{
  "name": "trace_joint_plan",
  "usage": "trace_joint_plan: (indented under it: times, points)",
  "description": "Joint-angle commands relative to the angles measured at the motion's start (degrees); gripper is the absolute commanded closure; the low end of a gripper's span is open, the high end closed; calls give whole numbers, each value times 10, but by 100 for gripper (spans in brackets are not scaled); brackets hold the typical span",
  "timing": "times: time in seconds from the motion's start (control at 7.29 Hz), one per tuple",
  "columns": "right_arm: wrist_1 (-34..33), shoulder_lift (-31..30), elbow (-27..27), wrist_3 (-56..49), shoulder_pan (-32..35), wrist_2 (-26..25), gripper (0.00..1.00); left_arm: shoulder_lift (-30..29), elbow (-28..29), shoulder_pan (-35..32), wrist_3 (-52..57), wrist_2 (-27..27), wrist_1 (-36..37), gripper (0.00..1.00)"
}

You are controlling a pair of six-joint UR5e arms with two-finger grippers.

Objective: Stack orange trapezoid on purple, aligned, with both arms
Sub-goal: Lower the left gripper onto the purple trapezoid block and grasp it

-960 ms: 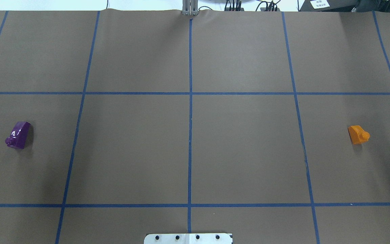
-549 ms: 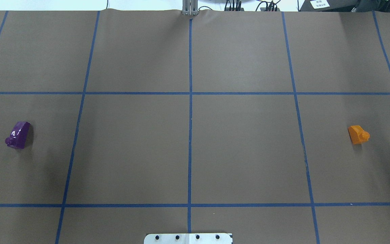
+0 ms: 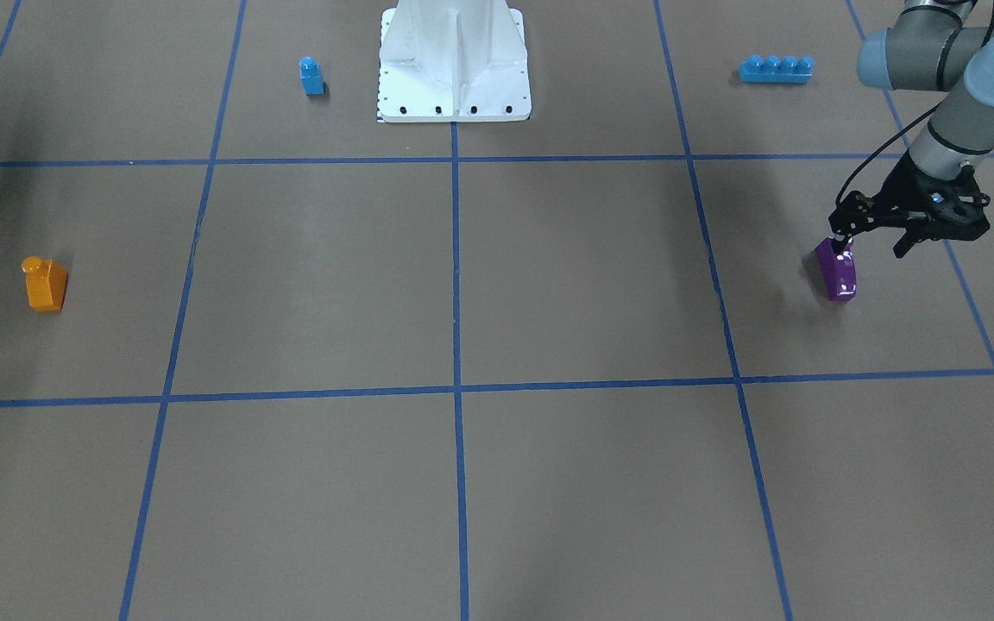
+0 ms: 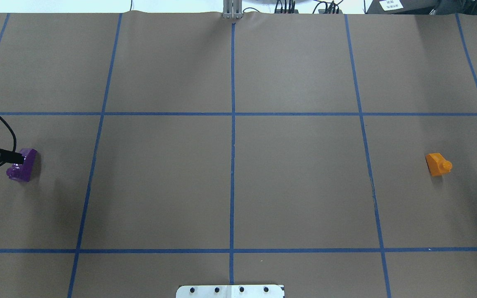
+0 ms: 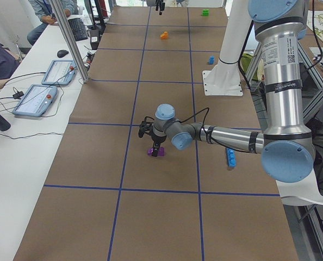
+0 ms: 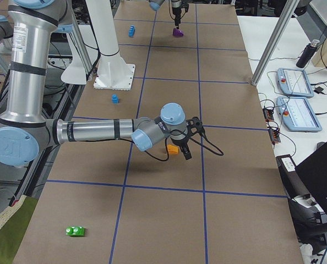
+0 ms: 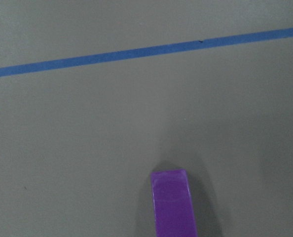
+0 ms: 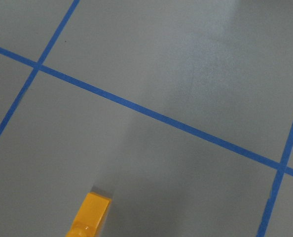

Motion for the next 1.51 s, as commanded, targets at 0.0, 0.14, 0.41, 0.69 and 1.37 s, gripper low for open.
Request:
trace_joint_plan:
  times: [0.0,0.14,0.41,0.69,1.37]
  points:
    - [0,0,-1,0,0,0,0,-3,12,19,-10,6,0,5]
    - [0,0,-1,0,-1,0,0,-4,17,25,-10,6,-1,11]
    - [0,0,-1,0,-1,0,0,-5,20,32,-10,6,0,53]
    - [1,0,0,0,-1,1,0,-5,21,33,-9,6,0,54]
    - [4,-3,0,1,-1,1,0,-22,-44,31,-34,-22,26,100]
